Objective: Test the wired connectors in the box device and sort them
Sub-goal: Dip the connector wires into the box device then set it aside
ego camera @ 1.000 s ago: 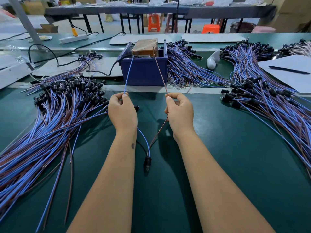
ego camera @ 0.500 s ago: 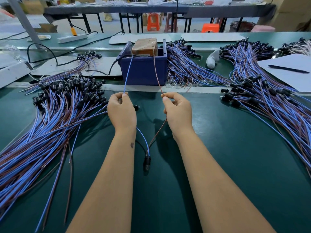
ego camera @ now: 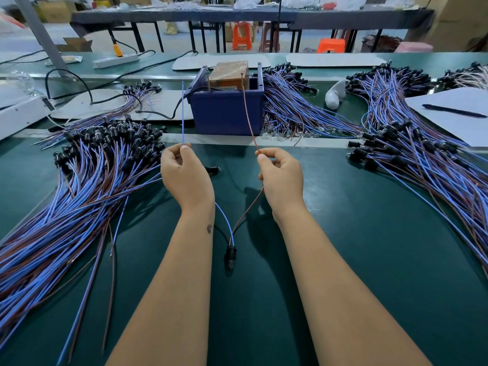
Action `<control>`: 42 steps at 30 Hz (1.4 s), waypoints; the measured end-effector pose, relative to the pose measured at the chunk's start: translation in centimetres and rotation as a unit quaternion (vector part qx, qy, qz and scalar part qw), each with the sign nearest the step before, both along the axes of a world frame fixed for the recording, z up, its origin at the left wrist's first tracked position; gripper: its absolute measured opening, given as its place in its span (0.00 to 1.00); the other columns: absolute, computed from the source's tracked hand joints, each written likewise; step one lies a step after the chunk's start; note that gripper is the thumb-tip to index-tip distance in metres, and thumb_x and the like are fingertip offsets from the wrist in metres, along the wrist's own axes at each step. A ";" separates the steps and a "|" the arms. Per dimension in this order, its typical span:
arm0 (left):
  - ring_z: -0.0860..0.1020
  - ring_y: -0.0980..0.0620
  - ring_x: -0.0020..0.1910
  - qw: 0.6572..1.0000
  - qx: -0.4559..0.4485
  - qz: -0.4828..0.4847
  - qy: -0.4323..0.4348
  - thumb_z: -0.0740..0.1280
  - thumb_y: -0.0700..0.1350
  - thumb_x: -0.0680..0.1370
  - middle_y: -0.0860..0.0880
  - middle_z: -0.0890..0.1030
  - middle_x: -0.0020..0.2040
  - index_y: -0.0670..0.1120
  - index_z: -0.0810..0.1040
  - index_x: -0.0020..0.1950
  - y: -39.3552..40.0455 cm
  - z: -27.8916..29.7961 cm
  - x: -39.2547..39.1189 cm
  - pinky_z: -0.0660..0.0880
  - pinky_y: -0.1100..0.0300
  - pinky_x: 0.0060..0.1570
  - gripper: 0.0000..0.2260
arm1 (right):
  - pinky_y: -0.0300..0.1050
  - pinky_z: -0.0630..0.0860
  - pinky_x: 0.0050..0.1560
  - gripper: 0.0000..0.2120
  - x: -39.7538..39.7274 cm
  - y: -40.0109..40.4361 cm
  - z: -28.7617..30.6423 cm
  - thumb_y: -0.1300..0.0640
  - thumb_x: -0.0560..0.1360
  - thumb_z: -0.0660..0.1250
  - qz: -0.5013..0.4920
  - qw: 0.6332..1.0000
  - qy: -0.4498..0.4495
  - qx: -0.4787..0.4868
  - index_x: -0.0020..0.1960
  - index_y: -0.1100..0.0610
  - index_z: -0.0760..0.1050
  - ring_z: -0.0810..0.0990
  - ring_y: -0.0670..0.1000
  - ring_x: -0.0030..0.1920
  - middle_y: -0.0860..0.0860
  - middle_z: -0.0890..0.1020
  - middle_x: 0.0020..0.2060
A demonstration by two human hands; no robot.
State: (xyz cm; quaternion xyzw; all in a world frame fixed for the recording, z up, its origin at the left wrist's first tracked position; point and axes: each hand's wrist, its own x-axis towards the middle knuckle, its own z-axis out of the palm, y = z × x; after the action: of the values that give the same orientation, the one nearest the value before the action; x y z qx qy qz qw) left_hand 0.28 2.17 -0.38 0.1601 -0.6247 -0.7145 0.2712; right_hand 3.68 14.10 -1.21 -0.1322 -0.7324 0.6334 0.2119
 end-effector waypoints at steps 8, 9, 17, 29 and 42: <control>0.71 0.61 0.28 0.997 -0.055 -0.041 -0.024 0.61 0.41 0.81 0.55 0.74 0.34 0.46 0.77 0.48 0.2 -0.4 -0.6 0.66 0.68 0.32 0.06 | 0.42 0.71 0.36 0.08 0.0 0.0 0.0 0.58 0.79 0.63 -0.001 1.000 0.005 -0.011 0.44 0.48 0.78 0.70 0.46 0.30 0.45 0.73 0.27; 0.71 0.63 0.26 0.997 -0.065 -0.046 -0.025 0.61 0.41 0.80 0.55 0.75 0.34 0.45 0.77 0.48 0.3 -0.4 -0.7 0.66 0.70 0.30 0.06 | 0.43 0.71 0.36 0.08 -0.1 0.0 0.0 0.58 0.79 0.63 -0.001 1.000 0.004 -0.009 0.44 0.48 0.78 0.71 0.46 0.30 0.45 0.73 0.28; 0.66 0.61 0.21 0.994 -0.073 -0.076 -0.017 0.63 0.40 0.79 0.58 0.71 0.27 0.48 0.78 0.43 0.6 -0.5 -0.4 0.63 0.70 0.24 0.08 | 0.42 0.70 0.35 0.07 -0.2 0.1 -0.2 0.57 0.79 0.63 -0.001 1.000 0.002 -0.003 0.45 0.48 0.78 0.71 0.45 0.30 0.45 0.73 0.28; 0.67 0.62 0.22 0.990 -0.087 -0.109 -0.004 0.63 0.41 0.79 0.62 0.71 0.22 0.49 0.79 0.43 0.9 -0.8 -0.6 0.64 0.71 0.25 0.08 | 0.40 0.71 0.33 0.07 -0.2 0.1 -0.3 0.57 0.79 0.63 0.001 1.000 0.007 -0.003 0.45 0.48 0.78 0.70 0.44 0.28 0.45 0.73 0.27; 0.71 0.59 0.27 0.983 -0.109 -0.148 -0.007 0.63 0.44 0.77 0.59 0.75 0.26 0.54 0.78 0.41 0.9 -1.7 -1.1 0.70 0.65 0.30 0.09 | 0.42 0.70 0.33 0.07 -0.2 0.1 -0.2 0.59 0.78 0.62 -0.005 1.000 0.004 -0.015 0.45 0.50 0.77 0.70 0.45 0.28 0.45 0.74 0.28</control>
State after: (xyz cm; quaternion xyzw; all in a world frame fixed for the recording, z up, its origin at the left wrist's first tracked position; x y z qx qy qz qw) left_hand -0.87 3.11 -2.07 0.0399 -0.7174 -0.6733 0.1741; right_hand 3.52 14.23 -1.40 -0.1368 -0.7213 0.6438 0.2156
